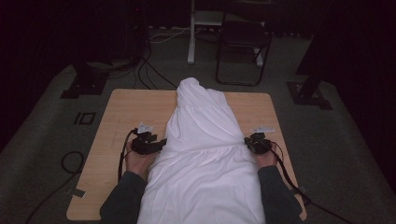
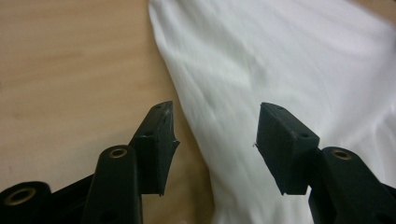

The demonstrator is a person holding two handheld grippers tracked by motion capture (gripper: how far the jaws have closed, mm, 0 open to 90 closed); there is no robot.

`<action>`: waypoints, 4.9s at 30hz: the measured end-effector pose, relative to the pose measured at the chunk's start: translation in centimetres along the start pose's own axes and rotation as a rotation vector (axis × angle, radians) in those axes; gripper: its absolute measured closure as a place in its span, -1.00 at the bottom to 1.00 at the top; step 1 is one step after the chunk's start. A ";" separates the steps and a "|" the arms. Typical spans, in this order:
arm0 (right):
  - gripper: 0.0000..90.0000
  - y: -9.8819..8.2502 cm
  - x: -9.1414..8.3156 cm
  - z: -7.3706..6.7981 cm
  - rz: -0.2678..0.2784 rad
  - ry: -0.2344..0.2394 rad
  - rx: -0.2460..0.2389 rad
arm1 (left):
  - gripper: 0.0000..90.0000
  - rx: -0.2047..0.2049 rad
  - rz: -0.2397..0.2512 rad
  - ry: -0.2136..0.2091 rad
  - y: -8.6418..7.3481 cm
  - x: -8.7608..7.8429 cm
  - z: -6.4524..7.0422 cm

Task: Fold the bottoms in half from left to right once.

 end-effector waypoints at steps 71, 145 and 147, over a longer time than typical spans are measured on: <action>0.99 5.8 1.8 -1.7 0.126 -0.025 -0.018 | 0.96 0.067 -0.074 -0.027 -6.5 -2.2 2.1; 0.98 4.6 5.3 -7.0 0.022 0.229 -0.032 | 0.84 0.157 -0.076 -0.092 -7.4 -3.1 4.2; 0.99 5.8 4.1 -6.2 0.092 0.172 -0.045 | 0.84 0.160 -0.077 -0.091 -7.4 -3.1 4.3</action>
Point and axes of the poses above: each handheld gripper's, and its own axes: x roughly forward along the jaws, y roughly out of its top, z roughly to its right, the point moved 3 cm from there along x, roughly forward along the jaws, and after that the axes turned 15 degrees about z, right-handed, at the moved point
